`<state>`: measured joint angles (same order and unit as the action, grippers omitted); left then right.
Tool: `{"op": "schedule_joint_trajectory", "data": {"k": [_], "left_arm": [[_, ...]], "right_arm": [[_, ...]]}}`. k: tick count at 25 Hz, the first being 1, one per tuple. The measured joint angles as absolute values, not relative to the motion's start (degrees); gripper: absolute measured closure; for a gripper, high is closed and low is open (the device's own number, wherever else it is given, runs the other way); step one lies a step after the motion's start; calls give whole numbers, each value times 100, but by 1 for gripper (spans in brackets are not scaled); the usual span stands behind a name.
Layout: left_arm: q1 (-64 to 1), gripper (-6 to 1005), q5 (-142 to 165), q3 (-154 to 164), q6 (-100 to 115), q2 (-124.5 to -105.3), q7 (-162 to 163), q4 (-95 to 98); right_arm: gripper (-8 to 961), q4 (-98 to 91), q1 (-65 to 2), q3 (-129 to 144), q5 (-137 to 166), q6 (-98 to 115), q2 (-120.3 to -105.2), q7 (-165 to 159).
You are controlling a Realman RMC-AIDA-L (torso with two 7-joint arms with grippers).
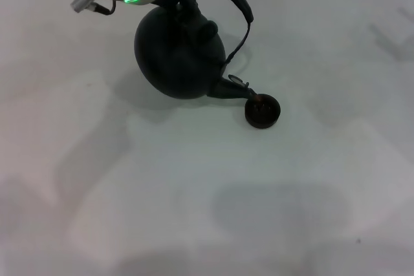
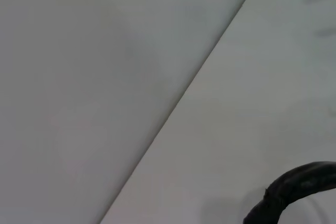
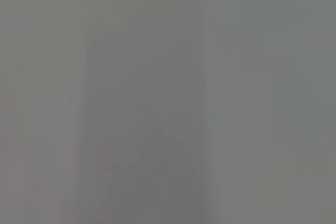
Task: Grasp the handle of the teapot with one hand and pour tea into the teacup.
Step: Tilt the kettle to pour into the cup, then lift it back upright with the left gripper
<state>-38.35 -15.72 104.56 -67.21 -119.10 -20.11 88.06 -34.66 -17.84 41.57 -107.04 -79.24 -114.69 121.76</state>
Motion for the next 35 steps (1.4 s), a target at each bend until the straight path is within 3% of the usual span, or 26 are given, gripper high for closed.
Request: {"op": "schedule_joint_trajectory", "data": {"k": [24,35], "left_arm": [[-4126,870,-1220,10614,-6953,-11928,-1940,8800],[-3477,870,-1965,10074,-6650,-11897,-1921,9016]], "right_arm": [[93,-3385,-1751,4148,-10705,-7898,-11452,12251],[93,-3344,-1773,4148,-10705,-7790,-11452,12228]]}}
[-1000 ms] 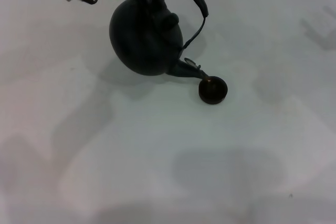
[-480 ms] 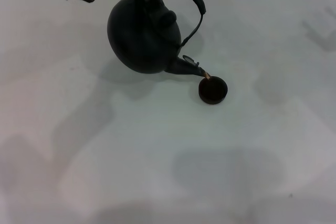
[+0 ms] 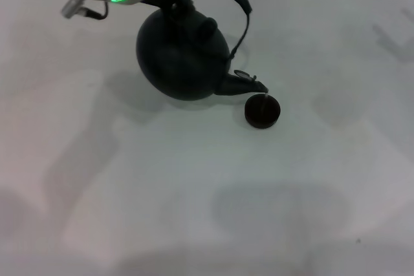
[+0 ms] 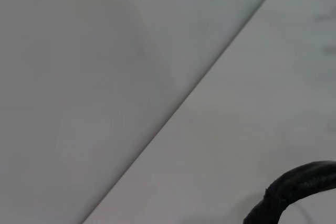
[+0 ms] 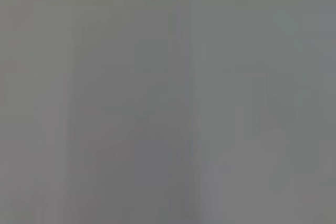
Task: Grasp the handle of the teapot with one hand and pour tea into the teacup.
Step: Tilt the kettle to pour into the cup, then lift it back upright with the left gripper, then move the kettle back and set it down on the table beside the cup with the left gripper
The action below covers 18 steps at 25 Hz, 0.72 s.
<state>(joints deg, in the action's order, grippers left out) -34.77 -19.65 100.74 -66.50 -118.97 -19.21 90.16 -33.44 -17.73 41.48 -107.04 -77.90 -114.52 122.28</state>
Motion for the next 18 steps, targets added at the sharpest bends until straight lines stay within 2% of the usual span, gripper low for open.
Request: {"op": "schedule_joint_trajectory", "data": {"k": [9,18], "left_arm": [[-2488,870,-3342,9347,-5897,-11900,-2918,9258],[-1375,870,-6166,8715,-5077,-11900,-5551,9051]], "right_arm": [[93,-3347,-1802,4170,-10668,-7778,-11451,12155],[93,-3390,-1783,4148,-10659,-7805,-11451,11912]]}}
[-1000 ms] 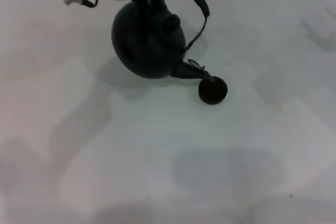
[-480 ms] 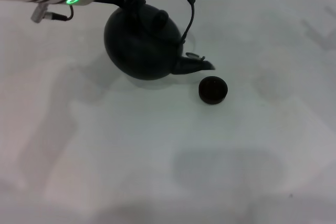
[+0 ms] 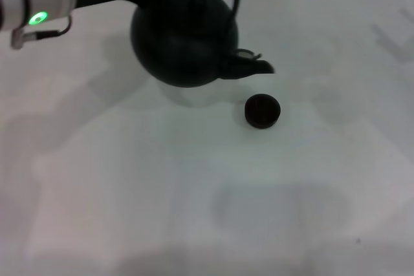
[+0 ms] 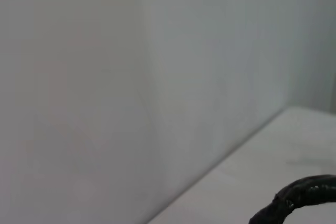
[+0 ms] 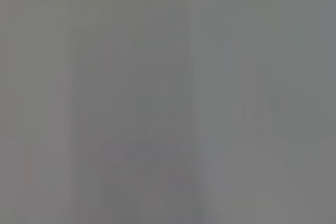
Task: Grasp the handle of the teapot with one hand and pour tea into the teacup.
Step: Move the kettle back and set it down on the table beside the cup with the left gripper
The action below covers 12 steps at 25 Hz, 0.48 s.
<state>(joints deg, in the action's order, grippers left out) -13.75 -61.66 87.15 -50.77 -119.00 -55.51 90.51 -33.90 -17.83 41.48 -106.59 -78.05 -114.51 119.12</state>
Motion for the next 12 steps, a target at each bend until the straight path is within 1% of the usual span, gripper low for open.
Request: {"op": "schedule_joint_trajectory", "data": {"k": [1,3,7,12], "left_arm": [[-1375,870,-6166,8715,-5077,-11900,-5551,9051],[-1038,870,-7421,8416,-4996,-11900,-6739,8584],[-796,870,-8454,8180,-5043,-11894,-7731,8016],[-688,870,-9290,7815,-5308,-11887,-8629,7144]], "right_arm": [[93,-3393,-1777,4151,-10659,-7812,-11450,11890],[93,-3397,-1765,4166,-10659,-7826,-11446,11850],[93,-3400,-1750,4202,-10660,-7831,-11444,11764],[93,-3402,-1749,4223,-10608,-7833,-11443,11646]]}}
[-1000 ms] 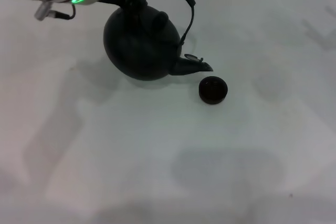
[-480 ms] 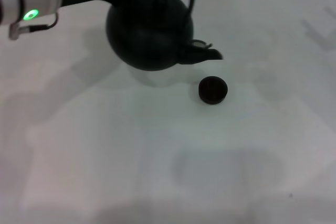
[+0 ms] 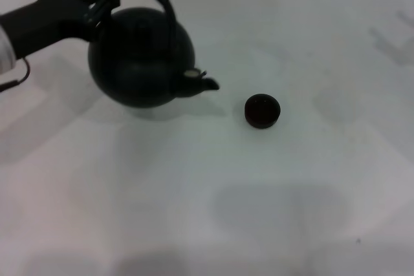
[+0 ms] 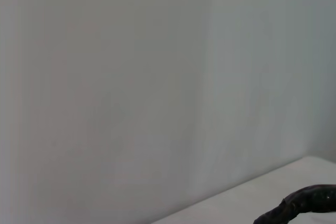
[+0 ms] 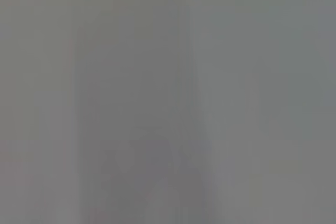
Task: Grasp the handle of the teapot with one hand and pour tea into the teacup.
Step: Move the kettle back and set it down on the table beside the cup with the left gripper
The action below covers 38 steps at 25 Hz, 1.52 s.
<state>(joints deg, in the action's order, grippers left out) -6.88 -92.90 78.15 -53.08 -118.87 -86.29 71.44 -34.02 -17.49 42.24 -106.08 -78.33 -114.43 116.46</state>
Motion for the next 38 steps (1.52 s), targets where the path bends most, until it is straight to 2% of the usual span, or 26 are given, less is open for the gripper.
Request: {"op": "schedule_joint_trajectory", "data": {"k": [14,38], "left_arm": [[-890,870,-10712,6203,-6996,-11873,-10795,4378],[-999,870,-10536,6166,-6328,-11872,-11310,3993]], "right_arm": [[93,-3412,-1772,4228,-10302,-7896,-11407,11427],[93,-3420,-1752,4237,-10185,-7984,-11425,11354]]}}
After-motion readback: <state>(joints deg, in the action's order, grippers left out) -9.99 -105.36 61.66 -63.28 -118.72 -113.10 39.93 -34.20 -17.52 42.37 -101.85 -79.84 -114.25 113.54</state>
